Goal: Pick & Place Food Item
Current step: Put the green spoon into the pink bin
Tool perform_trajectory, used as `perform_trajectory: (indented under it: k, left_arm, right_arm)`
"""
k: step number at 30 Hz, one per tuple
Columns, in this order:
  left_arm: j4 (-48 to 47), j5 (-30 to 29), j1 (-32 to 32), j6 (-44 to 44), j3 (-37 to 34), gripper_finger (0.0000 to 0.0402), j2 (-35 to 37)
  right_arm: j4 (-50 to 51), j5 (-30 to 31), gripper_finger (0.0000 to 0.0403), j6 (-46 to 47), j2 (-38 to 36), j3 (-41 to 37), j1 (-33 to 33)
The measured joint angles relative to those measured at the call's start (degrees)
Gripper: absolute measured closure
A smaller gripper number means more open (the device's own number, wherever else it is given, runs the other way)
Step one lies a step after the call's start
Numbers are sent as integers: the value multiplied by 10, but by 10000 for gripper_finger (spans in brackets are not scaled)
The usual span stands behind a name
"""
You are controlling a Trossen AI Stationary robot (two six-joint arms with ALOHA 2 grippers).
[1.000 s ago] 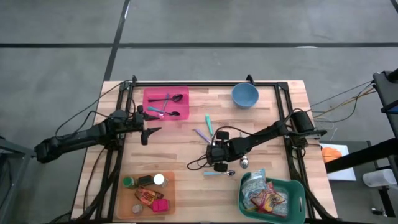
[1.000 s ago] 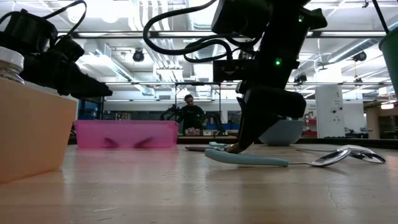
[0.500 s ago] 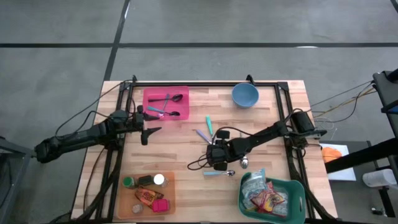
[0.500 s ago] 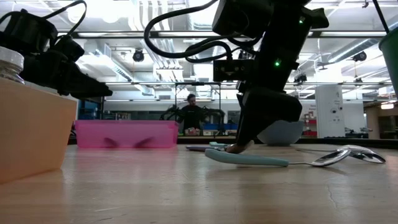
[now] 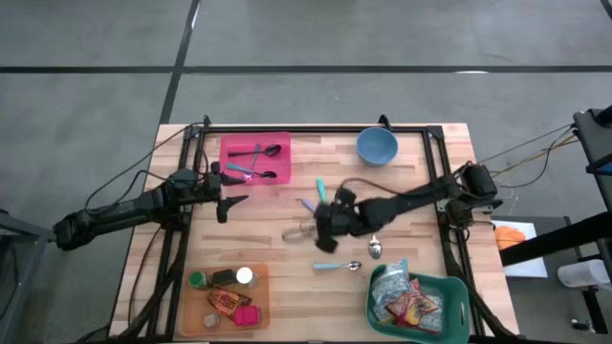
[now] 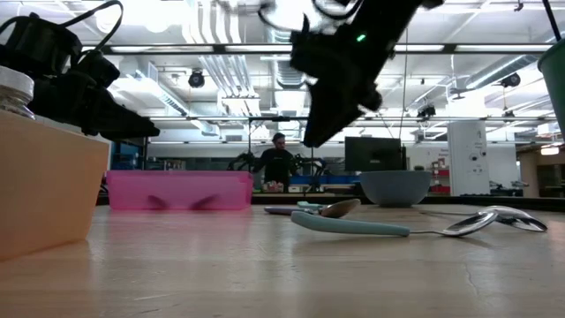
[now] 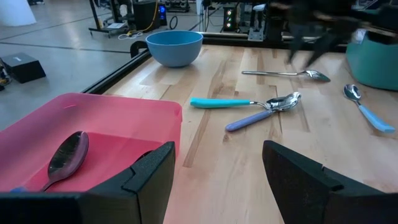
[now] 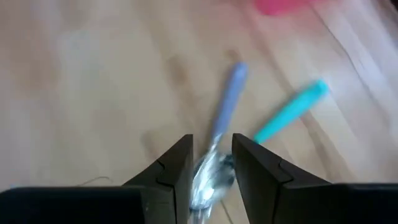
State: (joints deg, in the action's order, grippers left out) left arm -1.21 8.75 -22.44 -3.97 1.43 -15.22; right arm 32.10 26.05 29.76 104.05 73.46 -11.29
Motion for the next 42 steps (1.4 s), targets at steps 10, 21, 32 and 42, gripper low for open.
perform_trajectory:
  k: [10, 21, 32, 42]
  left_arm:
    - [0, 0, 0, 0, 0, 158, 0]
    - [0, -2, 0, 0, 0, 158, -3]
    - [0, -2, 0, 0, 0, 158, -4]
    - [0, -2, 0, 0, 0, 158, -13]
  right_arm:
    - [-3, -99, 296, 218, 28, -6, 70]
    - [-3, -101, 296, 278, 49, -11, 76]
    - [-22, -108, 235, 281, 85, -12, 89]
    - [-18, -109, 211, 278, 98, -13, 101]
